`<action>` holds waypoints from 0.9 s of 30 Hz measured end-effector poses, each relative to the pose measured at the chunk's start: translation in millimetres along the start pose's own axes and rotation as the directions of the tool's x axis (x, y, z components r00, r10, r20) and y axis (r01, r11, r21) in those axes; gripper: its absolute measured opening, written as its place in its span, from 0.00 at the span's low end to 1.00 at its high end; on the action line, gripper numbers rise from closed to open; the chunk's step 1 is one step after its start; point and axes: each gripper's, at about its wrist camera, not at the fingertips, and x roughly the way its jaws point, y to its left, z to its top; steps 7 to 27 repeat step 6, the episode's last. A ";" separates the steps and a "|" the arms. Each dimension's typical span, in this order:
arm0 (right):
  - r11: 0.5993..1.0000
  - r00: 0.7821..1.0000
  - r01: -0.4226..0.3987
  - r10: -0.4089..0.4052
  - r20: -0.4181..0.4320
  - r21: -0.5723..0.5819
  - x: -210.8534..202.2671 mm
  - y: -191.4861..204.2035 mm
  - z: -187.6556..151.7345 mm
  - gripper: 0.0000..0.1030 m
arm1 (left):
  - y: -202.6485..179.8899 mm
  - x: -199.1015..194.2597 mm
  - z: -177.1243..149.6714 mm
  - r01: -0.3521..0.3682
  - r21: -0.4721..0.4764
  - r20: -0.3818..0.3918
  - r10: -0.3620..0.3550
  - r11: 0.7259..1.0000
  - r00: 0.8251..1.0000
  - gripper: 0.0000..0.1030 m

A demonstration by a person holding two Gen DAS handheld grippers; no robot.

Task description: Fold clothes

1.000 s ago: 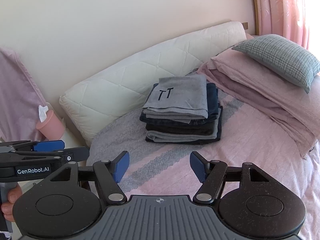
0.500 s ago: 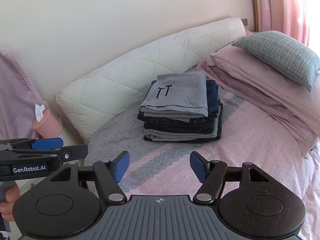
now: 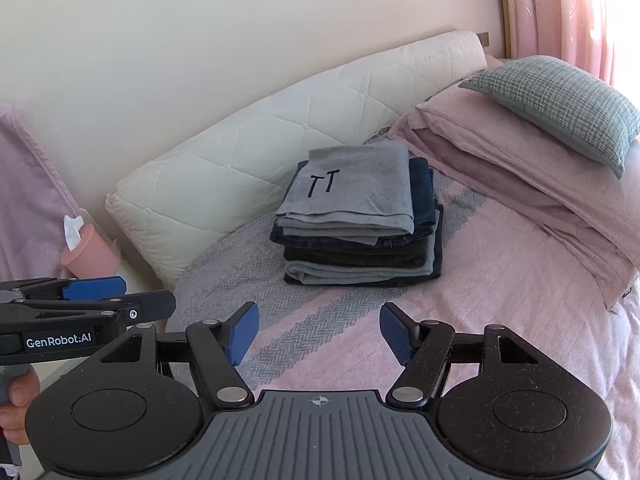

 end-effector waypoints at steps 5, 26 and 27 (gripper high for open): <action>1.000 1.000 0.002 -0.002 0.003 0.000 -1.0 -0.7 0.0 0.62 | -1.6 1.7 -0.5 -0.009 0.011 0.009 0.009 1.000 1.000 0.65; 1.000 1.000 0.003 -0.003 0.004 0.001 -1.6 -1.1 0.1 0.62 | -2.1 1.7 -0.4 -0.011 0.013 0.009 0.011 1.000 1.000 0.65; 1.000 1.000 0.003 -0.003 0.004 0.001 -1.6 -1.1 0.1 0.62 | -2.1 1.7 -0.4 -0.011 0.013 0.009 0.011 1.000 1.000 0.65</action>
